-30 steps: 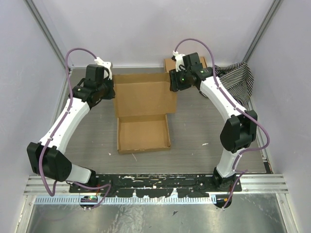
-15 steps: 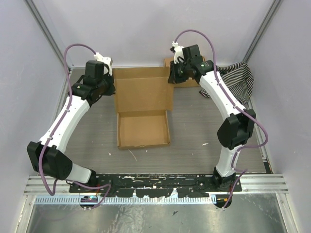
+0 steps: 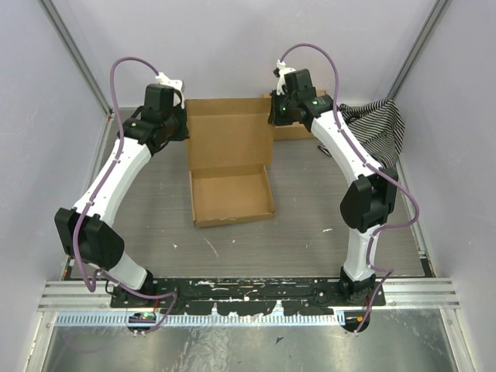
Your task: Fold the paper box
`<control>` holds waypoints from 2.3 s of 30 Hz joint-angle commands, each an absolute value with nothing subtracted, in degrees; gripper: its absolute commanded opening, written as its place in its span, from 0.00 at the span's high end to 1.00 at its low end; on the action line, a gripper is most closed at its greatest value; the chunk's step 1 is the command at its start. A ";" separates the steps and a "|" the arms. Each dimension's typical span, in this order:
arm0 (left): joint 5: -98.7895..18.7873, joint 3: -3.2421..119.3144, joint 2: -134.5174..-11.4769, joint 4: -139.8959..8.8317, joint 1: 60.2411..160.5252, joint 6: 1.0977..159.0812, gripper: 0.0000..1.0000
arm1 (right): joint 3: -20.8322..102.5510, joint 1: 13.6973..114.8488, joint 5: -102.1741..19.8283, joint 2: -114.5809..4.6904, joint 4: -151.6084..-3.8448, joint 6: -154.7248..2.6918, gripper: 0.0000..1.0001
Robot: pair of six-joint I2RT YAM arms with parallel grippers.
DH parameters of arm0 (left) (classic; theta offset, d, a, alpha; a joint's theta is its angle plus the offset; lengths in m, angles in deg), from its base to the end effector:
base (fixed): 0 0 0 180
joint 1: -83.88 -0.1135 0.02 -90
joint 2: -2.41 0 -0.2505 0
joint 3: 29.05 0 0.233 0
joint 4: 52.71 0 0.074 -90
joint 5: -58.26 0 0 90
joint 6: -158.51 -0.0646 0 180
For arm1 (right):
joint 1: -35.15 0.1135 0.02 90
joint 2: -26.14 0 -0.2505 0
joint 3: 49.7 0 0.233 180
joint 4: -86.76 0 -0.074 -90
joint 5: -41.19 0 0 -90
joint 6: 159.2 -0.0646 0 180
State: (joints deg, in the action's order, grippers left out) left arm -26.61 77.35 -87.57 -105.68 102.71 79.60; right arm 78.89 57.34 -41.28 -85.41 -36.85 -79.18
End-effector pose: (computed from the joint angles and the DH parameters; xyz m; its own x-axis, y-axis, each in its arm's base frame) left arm 0.3374 -0.1090 0.3475 -0.6019 0.0028 -0.7986 0.1403 0.9848 -0.1023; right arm 0.4056 0.1746 0.3272 -0.6594 -0.0834 -0.7472 -0.3594 0.9079 0.2158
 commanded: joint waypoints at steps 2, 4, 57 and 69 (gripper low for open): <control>-25.88 80.51 -88.95 -104.41 103.16 81.51 1.00 | 74.08 58.38 -44.91 -83.00 -53.83 -79.89 0.99; -25.42 80.29 -89.28 -104.31 103.14 81.67 1.00 | 71.51 58.67 -46.13 -82.36 -57.83 -79.61 0.99; -18.56 60.50 -85.71 -74.86 103.14 82.03 0.54 | 40.76 66.75 -67.15 -78.89 -120.33 -72.46 0.95; -21.15 47.04 -75.12 -80.34 103.14 86.73 0.54 | 28.53 69.59 -70.24 -72.74 -118.68 -75.79 0.95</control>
State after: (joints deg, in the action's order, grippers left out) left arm -19.36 49.98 -78.17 -79.47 102.93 83.60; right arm 31.79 68.01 -68.23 -77.04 -118.07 -73.50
